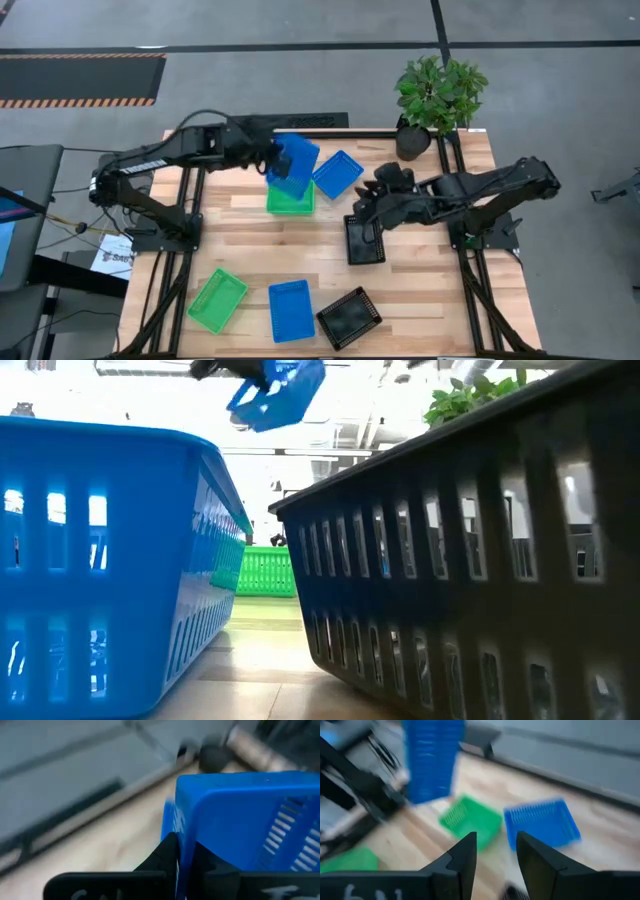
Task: Stack baskets by color
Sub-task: Stack the middle blue bin on the top blue bin
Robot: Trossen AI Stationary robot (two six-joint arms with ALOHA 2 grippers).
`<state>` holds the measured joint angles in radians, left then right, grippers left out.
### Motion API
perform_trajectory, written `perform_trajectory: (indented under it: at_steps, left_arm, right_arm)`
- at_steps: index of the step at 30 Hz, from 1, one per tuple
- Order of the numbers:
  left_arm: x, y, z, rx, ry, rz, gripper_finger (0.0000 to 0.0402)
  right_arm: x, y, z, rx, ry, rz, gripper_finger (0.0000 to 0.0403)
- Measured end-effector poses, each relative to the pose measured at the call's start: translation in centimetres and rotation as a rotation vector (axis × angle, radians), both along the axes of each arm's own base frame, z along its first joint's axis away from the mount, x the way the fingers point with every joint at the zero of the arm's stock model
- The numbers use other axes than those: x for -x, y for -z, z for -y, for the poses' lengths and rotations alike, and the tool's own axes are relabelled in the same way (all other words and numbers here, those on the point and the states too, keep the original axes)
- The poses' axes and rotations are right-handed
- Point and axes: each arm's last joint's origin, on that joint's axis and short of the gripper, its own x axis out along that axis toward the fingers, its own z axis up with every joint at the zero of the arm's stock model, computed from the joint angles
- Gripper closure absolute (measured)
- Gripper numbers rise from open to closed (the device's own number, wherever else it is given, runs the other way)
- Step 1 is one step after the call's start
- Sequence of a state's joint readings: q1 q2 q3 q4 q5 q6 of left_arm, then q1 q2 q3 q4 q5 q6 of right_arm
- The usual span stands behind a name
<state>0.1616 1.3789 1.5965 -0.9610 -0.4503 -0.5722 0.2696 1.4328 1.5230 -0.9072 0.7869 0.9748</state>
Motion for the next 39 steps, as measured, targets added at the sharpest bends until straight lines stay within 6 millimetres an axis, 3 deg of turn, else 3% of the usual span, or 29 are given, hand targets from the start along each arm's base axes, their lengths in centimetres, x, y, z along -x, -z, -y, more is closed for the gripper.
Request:
perform_trajectory:
  at_steps: [6, 11, 33, 39]
  left_arm:
    - [-1.0, -1.7, 0.4, -0.141, -0.035, 0.14, 0.0401]
    - [-1.5, -1.7, 0.3, -0.221, -0.081, 0.131, 0.0401]
    - [-3.2, -1.7, 0.1, -0.221, -0.013, 0.196, 0.0401]
    - [-3.3, -1.6, 0.3, -0.186, 0.06, 0.201, 0.0401]
  right_arm:
    - [-3.7, -0.6, 1.3, 0.156, -0.038, 0.096, 0.0244]
    - [-5.0, -1.0, 2.5, 0.222, -0.03, 0.129, 0.0244]
    - [-5.8, -1.2, 3.7, 0.304, -0.04, 0.123, 0.0244]
    - [-5.6, -0.8, 3.8, 0.305, -0.047, 0.071, 0.0269]
